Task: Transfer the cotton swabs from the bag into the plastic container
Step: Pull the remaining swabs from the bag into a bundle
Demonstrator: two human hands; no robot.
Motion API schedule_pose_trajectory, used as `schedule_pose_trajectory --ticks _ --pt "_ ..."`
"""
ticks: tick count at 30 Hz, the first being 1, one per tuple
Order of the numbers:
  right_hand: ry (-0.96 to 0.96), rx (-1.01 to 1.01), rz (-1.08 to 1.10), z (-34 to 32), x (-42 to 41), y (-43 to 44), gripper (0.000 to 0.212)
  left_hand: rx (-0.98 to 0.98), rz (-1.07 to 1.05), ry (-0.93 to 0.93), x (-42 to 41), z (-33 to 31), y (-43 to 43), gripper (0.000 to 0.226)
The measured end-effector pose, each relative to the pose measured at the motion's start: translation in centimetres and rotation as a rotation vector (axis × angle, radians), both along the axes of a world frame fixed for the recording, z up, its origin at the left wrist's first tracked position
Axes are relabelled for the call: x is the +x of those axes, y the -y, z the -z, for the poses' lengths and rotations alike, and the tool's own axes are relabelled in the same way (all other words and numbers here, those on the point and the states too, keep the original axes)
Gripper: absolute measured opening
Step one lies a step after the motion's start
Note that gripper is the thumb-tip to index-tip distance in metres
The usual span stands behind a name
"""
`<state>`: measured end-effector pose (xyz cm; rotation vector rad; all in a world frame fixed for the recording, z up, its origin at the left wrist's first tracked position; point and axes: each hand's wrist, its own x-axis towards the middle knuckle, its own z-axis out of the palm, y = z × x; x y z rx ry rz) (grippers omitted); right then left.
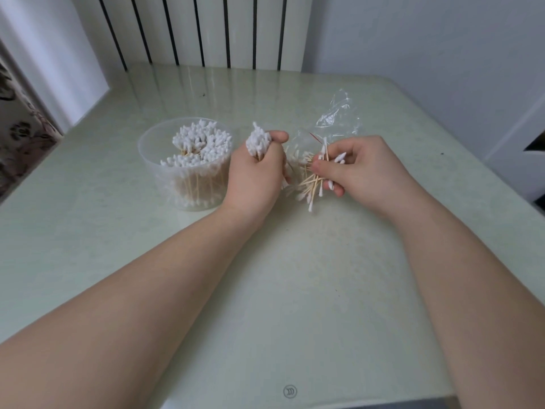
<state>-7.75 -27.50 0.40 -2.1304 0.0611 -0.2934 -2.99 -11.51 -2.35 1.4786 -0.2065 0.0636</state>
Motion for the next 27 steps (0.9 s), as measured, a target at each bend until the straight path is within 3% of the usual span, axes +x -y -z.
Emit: schedule_pose_trajectory --ticks 11,19,27 --pt "0.109 0.215 0.075 0.1 0.4 -0.3 0.016 0.508 0.169 0.29 -0.2 1.0 0.0 0.029" --pt "0.197 0.494 0.214 -0.1 1.2 0.8 0.02 0.54 0.189 0.263 0.2 0.8 -0.1 0.043" --pt "0.208 0.463 0.132 -0.2 1.0 0.2 0.011 0.477 0.381 0.283 0.4 0.7 -0.9 0.032"
